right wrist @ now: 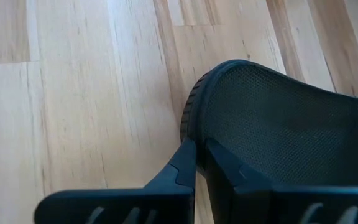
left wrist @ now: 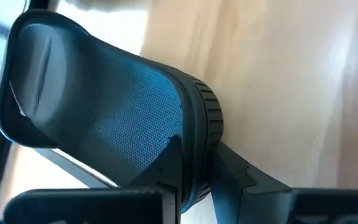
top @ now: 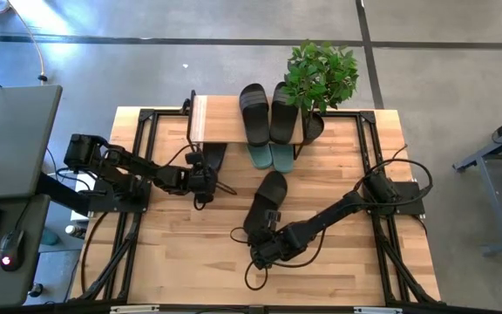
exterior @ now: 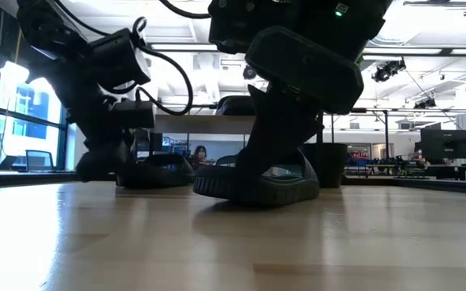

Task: Pick and place slides into the shelf
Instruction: Put the black slipper under the shelf

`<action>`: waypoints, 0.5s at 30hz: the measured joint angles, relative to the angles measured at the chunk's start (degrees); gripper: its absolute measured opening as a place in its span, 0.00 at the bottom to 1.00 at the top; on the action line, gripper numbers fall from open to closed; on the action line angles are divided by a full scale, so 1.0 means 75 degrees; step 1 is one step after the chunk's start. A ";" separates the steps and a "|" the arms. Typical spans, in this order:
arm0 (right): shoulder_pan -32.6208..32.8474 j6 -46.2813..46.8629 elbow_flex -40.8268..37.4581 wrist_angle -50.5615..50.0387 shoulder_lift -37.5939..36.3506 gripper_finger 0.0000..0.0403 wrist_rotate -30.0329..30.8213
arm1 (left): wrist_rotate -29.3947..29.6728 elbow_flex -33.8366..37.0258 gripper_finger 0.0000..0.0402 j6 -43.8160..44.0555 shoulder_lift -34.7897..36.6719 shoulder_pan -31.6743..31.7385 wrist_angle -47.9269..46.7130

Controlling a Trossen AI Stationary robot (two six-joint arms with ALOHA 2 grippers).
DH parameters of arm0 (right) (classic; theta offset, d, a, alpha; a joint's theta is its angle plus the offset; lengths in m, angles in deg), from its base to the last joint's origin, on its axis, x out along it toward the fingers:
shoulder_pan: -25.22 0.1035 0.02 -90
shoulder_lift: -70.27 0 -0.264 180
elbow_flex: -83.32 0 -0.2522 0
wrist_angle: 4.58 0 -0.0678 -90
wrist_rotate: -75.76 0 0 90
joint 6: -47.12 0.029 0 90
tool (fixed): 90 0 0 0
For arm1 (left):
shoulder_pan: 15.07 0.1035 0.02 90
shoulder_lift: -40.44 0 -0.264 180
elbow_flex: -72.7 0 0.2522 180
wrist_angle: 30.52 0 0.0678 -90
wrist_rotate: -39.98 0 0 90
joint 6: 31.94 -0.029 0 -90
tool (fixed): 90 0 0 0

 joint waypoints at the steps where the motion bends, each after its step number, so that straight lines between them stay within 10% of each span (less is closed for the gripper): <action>1: 0.0025 -0.0013 0.0000 -0.0004 0.0000 0.00 0.0004 | 0.0047 -0.0003 0.10 0.0292 0.0000 0.0000 -0.0014; 15: 0.0304 -0.1264 0.0000 0.0131 -0.0003 0.00 -0.0392 | 0.0297 -0.0005 0.10 0.1660 0.0006 -0.0006 -0.0147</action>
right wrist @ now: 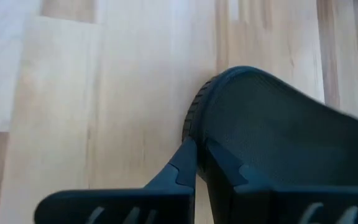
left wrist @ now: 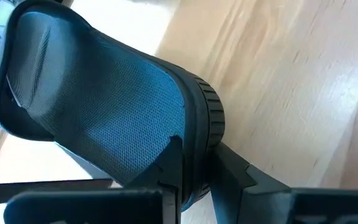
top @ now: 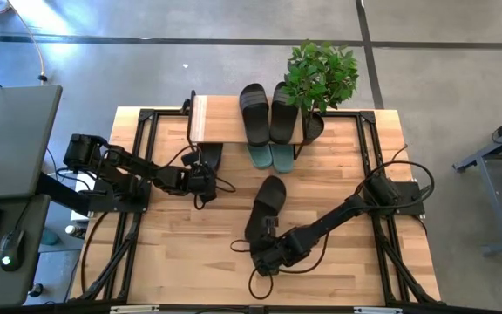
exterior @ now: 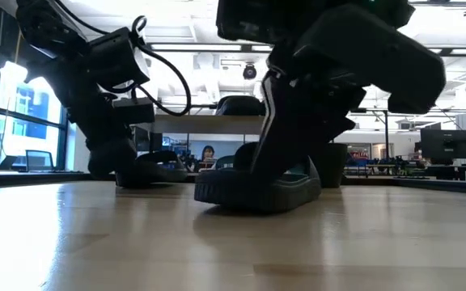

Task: Pick and place slides into the shelf
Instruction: Put the black slipper under the shelf

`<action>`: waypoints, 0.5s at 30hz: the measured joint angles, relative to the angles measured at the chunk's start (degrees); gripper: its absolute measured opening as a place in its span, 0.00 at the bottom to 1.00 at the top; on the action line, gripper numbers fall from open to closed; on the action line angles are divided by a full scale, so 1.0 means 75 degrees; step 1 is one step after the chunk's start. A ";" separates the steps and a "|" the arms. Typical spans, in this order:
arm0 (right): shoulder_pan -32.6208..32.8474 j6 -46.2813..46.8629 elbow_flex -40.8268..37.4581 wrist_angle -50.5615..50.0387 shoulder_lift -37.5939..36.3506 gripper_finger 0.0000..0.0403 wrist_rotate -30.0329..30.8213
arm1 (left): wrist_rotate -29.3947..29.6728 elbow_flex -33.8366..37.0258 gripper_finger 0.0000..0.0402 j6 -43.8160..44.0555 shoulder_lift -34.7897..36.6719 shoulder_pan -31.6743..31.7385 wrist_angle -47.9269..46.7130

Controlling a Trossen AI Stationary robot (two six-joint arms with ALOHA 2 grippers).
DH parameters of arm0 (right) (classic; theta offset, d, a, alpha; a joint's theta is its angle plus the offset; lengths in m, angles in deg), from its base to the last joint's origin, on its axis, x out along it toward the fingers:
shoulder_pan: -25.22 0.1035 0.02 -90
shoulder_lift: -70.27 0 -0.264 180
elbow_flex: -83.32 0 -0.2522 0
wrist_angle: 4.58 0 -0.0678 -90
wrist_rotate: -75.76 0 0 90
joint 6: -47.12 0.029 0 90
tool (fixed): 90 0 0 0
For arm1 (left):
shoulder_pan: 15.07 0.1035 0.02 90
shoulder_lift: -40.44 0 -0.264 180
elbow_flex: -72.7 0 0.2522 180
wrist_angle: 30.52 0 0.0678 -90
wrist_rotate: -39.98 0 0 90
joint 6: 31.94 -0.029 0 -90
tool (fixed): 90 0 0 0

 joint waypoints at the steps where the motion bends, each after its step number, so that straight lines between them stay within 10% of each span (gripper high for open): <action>1: -0.0003 -0.0162 0.0000 0.0087 0.0000 0.00 -0.0007 | 0.0019 0.0000 0.10 0.0009 0.0000 0.0000 -0.0076; 15: -0.0379 -0.2643 0.0000 0.1244 -0.0015 0.00 -0.0532 | 0.0147 -0.0004 0.10 0.0394 -0.0003 0.0000 -0.0297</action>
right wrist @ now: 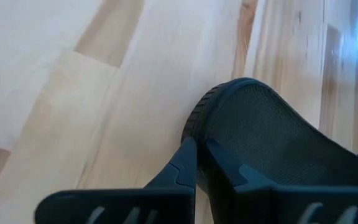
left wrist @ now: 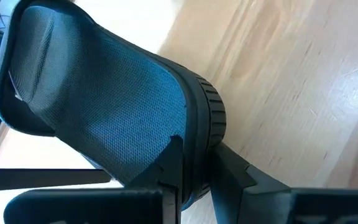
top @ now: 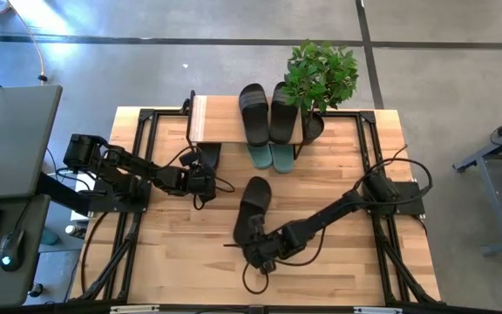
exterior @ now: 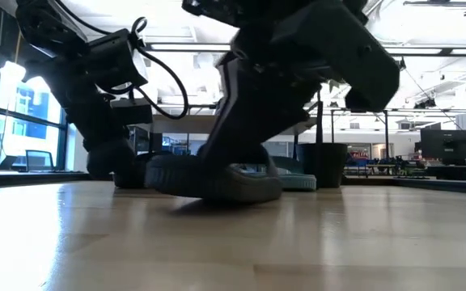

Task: Pick and place slides into the shelf
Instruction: Put the black slipper under the shelf

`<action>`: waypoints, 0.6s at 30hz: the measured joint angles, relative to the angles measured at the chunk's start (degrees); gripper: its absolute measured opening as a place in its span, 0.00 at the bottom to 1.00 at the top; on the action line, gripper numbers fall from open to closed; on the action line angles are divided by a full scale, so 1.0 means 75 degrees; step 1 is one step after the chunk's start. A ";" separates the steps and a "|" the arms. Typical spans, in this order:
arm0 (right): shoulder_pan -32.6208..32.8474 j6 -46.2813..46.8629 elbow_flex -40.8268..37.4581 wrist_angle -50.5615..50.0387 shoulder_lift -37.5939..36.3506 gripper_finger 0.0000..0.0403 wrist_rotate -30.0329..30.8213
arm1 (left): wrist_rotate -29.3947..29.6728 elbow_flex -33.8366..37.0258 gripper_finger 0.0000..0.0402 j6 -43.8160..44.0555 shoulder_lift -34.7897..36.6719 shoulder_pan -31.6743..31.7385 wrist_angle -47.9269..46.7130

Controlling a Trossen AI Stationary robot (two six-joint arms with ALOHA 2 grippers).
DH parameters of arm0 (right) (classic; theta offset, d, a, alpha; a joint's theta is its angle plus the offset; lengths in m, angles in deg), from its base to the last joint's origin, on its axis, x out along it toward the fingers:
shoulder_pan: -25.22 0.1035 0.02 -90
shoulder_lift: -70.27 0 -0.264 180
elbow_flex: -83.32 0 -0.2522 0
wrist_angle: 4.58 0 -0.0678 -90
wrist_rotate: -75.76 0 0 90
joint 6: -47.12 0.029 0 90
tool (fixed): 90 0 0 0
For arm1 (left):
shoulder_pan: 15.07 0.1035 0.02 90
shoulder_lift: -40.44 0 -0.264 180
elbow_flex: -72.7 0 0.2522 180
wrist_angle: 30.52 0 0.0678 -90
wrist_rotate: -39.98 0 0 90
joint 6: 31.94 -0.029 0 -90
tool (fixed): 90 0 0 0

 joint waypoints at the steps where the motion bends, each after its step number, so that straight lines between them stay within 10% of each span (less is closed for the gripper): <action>1: -0.0036 -0.0180 0.0000 0.0090 -0.0001 0.00 -0.0038 | 0.0001 0.0001 0.10 0.0042 0.0000 0.0000 -0.0001; 18: -0.0580 -0.1156 0.0000 0.0311 -0.0015 0.00 -0.0666 | -0.0106 0.0014 0.37 0.0147 -0.0012 0.0015 -0.0012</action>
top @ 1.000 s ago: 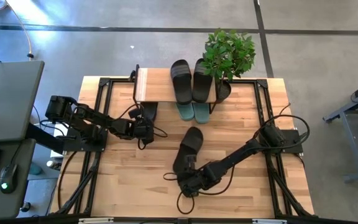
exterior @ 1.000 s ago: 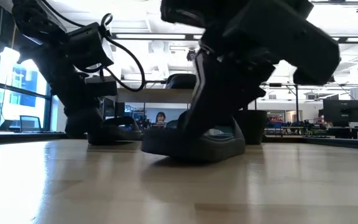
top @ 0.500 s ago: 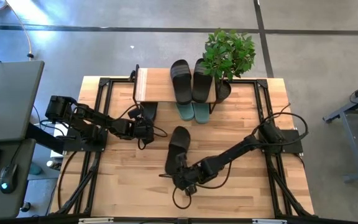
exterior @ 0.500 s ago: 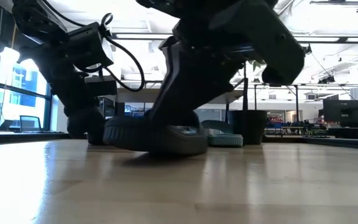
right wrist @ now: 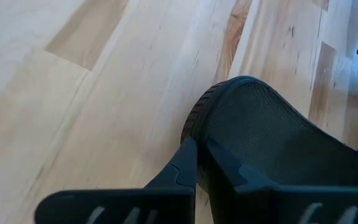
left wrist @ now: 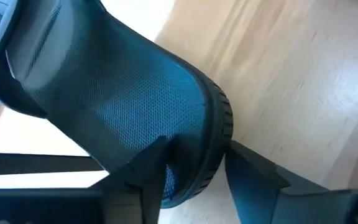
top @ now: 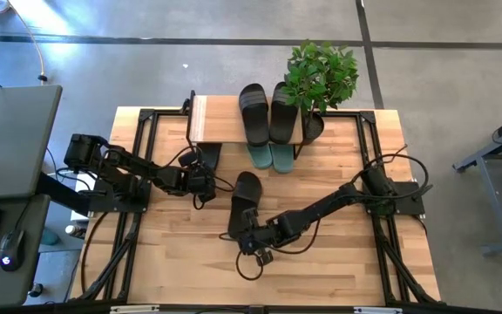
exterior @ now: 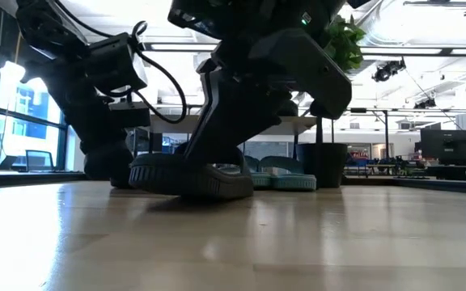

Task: Pick and place slides into the shelf
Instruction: Put the black slipper under the shelf

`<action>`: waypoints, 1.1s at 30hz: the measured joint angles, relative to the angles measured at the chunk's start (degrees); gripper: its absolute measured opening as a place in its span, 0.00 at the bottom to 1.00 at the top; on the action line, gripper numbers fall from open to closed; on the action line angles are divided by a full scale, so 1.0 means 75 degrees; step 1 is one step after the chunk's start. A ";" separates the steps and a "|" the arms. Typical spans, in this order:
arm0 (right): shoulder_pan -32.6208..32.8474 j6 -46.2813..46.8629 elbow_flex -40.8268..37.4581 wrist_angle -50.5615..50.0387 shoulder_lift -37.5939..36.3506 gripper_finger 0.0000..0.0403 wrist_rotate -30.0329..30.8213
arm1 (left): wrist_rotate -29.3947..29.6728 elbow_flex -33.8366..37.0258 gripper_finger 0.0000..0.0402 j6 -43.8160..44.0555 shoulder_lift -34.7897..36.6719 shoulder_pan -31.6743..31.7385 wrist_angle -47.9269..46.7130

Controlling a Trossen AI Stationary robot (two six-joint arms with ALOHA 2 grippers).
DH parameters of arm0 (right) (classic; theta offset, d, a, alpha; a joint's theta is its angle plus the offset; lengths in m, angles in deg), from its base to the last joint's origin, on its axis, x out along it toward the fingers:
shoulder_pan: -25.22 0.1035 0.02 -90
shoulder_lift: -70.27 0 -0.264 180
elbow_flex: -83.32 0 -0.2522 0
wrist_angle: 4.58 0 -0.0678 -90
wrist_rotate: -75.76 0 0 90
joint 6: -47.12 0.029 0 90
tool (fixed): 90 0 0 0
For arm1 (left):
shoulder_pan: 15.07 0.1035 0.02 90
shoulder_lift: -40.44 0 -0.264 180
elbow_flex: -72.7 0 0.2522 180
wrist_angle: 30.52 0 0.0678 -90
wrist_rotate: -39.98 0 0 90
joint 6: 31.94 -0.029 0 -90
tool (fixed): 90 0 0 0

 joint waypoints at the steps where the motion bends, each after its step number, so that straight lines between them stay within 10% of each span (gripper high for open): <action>1: 0.0000 -0.0027 0.0000 -0.0002 0.0000 0.00 0.0002 | -0.0008 0.0007 0.38 0.0001 -0.0001 0.0000 -0.0002; 33: 0.0003 -0.0085 0.0003 -0.0121 0.0000 0.00 -0.0077 | -0.1273 -0.1216 0.67 0.0111 0.0023 0.0012 -0.1574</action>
